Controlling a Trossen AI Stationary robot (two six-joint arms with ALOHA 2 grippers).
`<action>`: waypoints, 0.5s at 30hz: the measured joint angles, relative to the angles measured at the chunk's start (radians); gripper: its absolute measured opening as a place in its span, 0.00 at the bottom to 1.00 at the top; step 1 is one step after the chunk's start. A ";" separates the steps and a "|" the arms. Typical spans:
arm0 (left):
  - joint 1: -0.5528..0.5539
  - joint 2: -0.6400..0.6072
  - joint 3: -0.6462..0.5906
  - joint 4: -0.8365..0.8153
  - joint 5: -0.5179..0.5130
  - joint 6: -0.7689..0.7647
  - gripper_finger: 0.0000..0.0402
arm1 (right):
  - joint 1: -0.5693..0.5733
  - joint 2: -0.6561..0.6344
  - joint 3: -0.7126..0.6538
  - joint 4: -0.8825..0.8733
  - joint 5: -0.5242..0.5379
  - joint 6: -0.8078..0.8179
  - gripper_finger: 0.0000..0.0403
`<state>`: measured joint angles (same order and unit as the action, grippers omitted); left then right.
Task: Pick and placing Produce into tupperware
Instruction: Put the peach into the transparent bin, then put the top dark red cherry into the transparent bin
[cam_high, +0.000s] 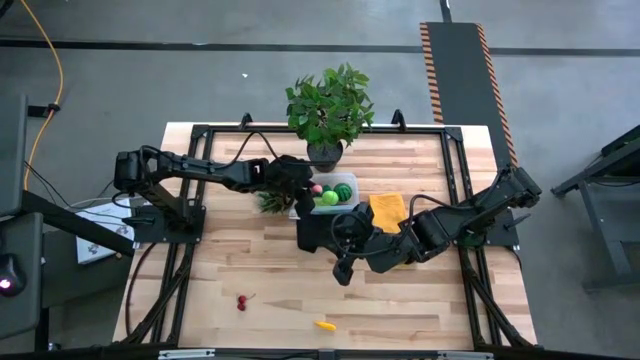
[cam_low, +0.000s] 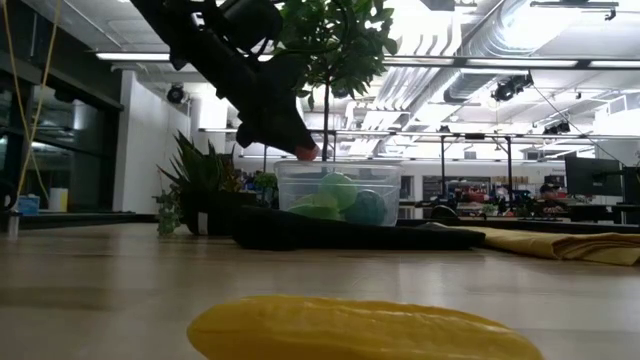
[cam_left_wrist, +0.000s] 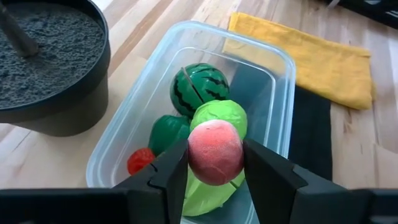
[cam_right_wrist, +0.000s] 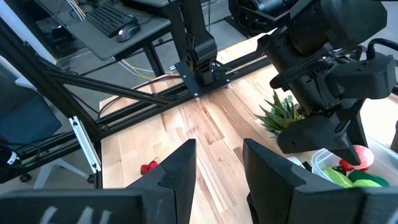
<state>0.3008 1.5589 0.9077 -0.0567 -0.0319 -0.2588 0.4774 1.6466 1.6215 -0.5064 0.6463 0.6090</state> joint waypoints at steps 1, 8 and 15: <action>0.000 0.000 0.000 0.001 0.006 0.000 0.35 | 0.000 0.000 0.000 0.000 0.000 0.000 0.31; 0.000 0.000 0.000 0.003 0.002 -0.011 0.51 | 0.000 0.000 0.000 0.000 0.000 -0.007 0.31; 0.000 -0.001 0.000 0.014 0.079 -0.011 0.52 | 0.000 0.000 0.000 -0.002 -0.003 -0.007 0.31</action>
<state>0.3008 1.5578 0.9077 -0.0428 0.0471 -0.2695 0.4777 1.6466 1.6215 -0.5082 0.6434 0.6022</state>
